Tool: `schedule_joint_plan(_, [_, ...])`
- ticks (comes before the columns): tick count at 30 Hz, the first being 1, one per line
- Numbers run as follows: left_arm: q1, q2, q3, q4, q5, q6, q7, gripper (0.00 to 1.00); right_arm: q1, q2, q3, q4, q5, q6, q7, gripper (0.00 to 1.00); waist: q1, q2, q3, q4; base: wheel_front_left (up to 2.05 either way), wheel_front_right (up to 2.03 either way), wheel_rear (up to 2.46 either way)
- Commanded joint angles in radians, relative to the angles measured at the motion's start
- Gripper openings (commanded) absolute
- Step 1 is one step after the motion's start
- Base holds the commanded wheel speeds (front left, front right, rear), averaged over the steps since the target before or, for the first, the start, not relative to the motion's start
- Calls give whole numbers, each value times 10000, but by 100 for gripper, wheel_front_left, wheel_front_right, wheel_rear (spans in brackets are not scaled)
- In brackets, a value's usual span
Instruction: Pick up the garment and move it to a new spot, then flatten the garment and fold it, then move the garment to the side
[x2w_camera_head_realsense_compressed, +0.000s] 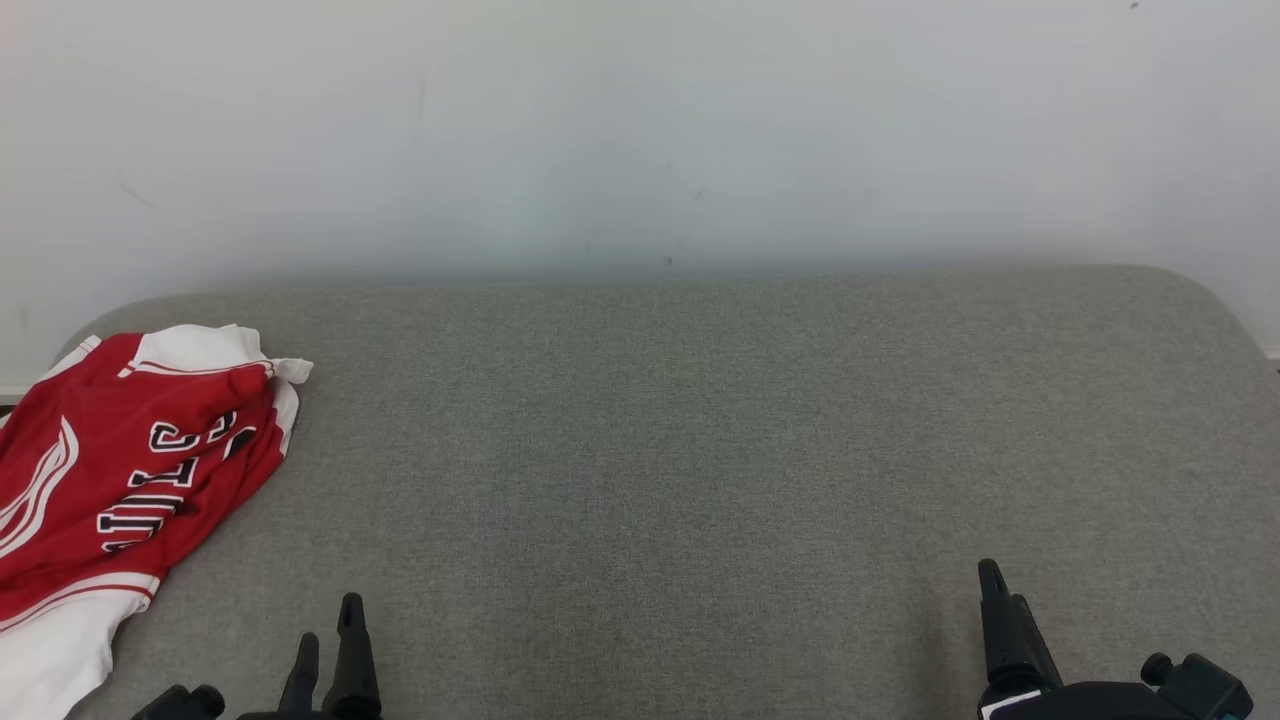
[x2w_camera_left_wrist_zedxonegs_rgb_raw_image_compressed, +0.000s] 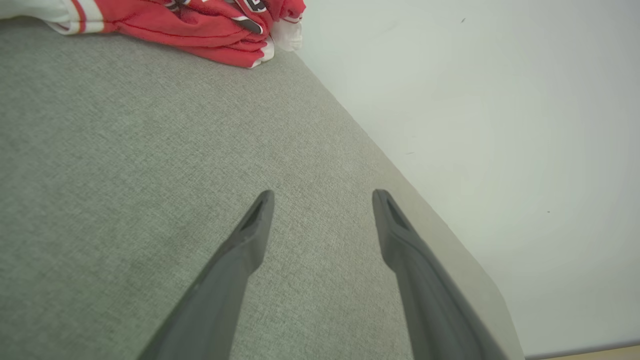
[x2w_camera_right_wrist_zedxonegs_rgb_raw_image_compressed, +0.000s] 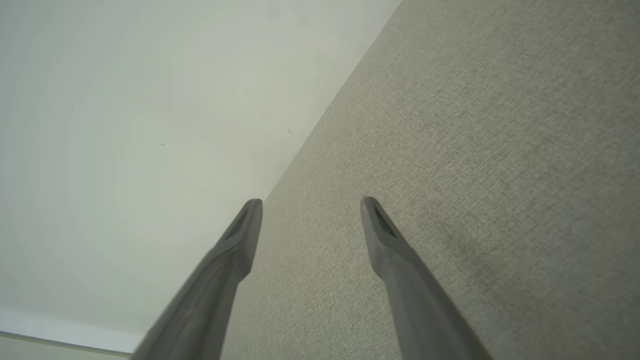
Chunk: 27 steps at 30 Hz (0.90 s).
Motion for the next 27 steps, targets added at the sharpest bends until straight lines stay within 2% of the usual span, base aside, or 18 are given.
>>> schedule_joint_plan(1, [9,56,-64,-149,462,30,-94,100,-30,-4,32,-124,-421,-8,-107,100,0,0,-6,3,0,0,0])
schedule_joint_plan(14, [-50,266,-540,10,2888,327,-499,100,36,-4,5,183,-2825,-10,-503,100,0,0,-67,46,0,0,0])
schedule_joint_plan(27, [3,453,-920,-24,4331,423,-855,100,81,-2,-154,392,-4419,-12,-858,100,0,0,-196,59,0,0,0])
